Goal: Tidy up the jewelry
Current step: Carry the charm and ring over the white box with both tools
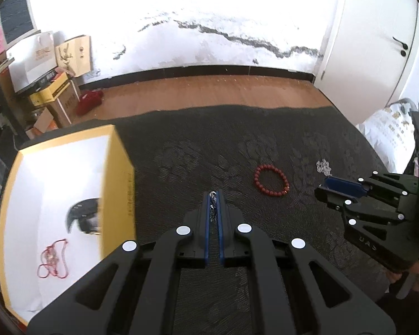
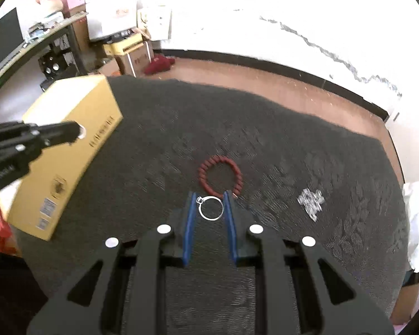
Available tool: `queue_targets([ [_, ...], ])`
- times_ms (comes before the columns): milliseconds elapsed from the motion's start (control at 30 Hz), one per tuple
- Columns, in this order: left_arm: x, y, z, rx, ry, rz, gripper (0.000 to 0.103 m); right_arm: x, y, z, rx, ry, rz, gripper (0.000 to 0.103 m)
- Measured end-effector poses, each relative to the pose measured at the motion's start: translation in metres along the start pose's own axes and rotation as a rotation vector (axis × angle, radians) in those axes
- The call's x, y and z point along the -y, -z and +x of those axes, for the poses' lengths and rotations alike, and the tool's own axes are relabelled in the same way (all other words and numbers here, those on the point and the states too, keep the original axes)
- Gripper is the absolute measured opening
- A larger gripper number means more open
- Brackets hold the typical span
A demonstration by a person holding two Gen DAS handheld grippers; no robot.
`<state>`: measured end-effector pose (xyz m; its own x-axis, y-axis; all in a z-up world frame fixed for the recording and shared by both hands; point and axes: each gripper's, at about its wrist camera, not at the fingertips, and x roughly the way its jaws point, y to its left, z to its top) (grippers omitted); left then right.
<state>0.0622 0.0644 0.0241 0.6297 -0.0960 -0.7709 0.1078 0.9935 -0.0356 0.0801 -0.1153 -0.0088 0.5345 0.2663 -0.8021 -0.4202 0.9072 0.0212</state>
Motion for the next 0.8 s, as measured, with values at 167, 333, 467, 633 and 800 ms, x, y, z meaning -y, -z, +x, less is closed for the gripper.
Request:
queue_targets([
  [167, -0.035, 0.001, -0.029, 0.040, -0.041, -0.058, 0.004, -0.045, -0.024, -0.016, 0.035, -0.032, -0.042, 0.021],
  [333, -0.076, 0.012, -0.049, 0.049, -0.091, -0.112, 0.004, -0.099, -0.043, -0.017, 0.048, -0.081, -0.104, 0.021],
  [467, -0.110, 0.023, -0.061, 0.051, -0.135, -0.141, 0.004, -0.143, -0.055, -0.012, 0.050, -0.119, -0.148, 0.021],
  [633, -0.157, 0.039, -0.072, 0.057, -0.206, -0.179, 0.004, -0.196, -0.067, -0.003, 0.047, -0.158, -0.196, 0.021],
  [800, -0.199, 0.054, -0.075, 0.053, -0.273, -0.230, 0.004, -0.240, -0.071, 0.011, 0.030, -0.179, -0.236, 0.021],
])
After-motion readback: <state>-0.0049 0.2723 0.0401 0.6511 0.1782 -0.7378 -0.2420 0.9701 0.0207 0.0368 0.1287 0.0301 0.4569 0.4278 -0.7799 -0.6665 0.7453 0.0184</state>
